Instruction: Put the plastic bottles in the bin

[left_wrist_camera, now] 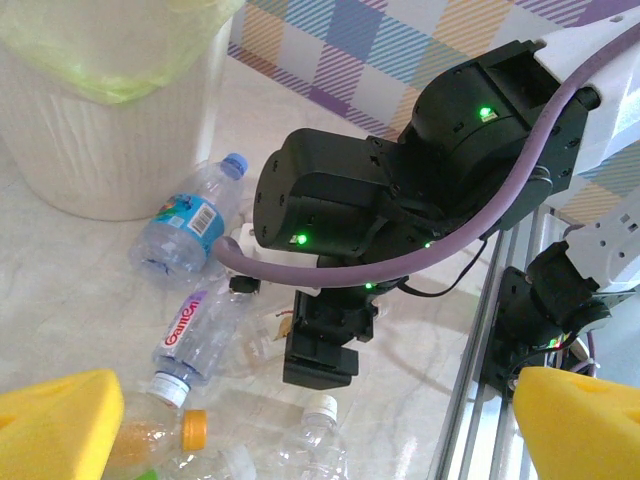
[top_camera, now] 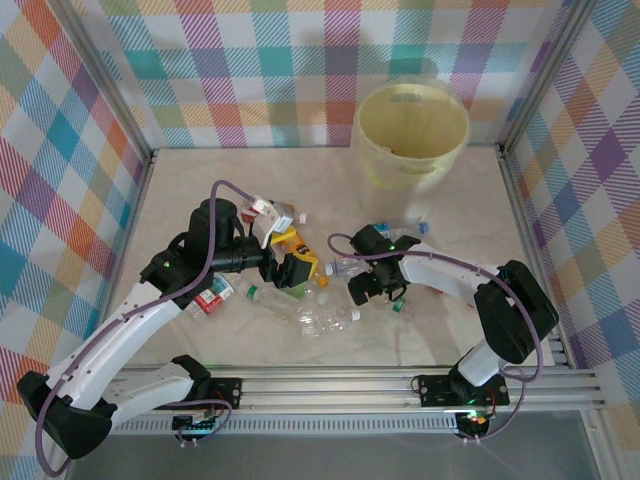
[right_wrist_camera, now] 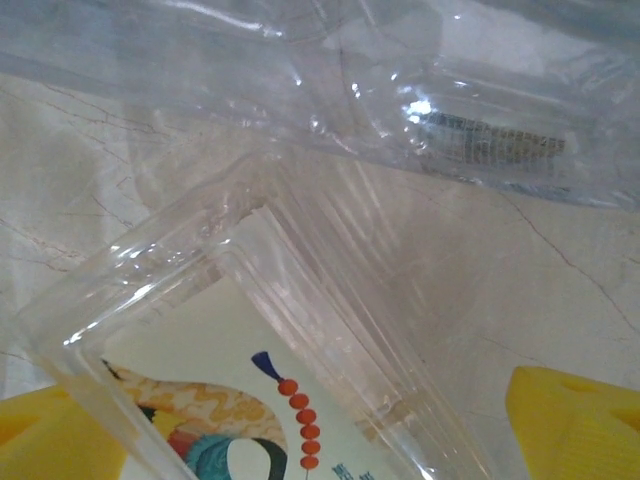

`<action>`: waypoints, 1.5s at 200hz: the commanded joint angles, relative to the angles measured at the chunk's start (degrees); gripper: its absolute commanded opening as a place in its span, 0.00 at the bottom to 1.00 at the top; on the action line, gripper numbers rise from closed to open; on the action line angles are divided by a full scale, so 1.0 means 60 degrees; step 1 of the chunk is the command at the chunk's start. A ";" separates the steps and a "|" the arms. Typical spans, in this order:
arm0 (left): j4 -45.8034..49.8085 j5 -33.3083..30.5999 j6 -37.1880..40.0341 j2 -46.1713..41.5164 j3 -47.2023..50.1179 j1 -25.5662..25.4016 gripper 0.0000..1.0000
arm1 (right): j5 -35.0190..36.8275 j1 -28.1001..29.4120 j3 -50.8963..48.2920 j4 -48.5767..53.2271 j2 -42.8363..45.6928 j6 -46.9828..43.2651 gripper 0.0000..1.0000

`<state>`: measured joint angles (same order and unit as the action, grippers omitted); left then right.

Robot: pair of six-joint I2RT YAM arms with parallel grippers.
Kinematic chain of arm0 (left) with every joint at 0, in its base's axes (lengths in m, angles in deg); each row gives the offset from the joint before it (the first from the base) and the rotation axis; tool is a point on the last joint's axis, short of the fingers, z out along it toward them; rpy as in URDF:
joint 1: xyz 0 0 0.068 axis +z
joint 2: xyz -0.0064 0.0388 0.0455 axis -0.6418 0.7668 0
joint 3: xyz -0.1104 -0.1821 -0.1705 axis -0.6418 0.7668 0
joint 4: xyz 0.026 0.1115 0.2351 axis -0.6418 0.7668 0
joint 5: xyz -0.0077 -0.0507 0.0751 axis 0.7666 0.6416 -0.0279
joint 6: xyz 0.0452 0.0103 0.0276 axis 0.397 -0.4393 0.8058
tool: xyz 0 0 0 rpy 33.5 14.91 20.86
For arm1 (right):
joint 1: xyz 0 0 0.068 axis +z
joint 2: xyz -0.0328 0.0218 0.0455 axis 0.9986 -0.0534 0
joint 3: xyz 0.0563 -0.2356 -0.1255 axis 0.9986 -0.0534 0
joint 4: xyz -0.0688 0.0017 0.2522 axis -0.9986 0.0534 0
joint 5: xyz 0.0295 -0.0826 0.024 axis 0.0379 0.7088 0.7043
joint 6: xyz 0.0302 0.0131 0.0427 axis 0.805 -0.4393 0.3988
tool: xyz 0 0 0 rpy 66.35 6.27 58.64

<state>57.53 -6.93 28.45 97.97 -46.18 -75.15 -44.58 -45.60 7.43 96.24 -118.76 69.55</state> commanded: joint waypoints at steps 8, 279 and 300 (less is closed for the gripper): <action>0.0177 0.0051 0.0060 0.0053 -0.0334 -0.0099 1.00 | 0.0093 0.0053 0.0132 0.0001 -0.0012 -0.0108 0.87; -0.0334 0.0094 -0.0019 -0.0395 -0.0043 -0.0106 1.00 | -0.0922 -0.0294 0.1435 0.0280 0.4600 0.0669 0.54; -0.0376 0.0033 -0.0020 -0.0463 -0.0007 -0.0101 1.00 | -0.0953 -0.0426 0.2225 0.0113 0.4568 0.0620 0.53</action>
<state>57.07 -6.93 28.45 96.66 -46.26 -75.15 -48.40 -47.26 15.60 99.09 -91.83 73.25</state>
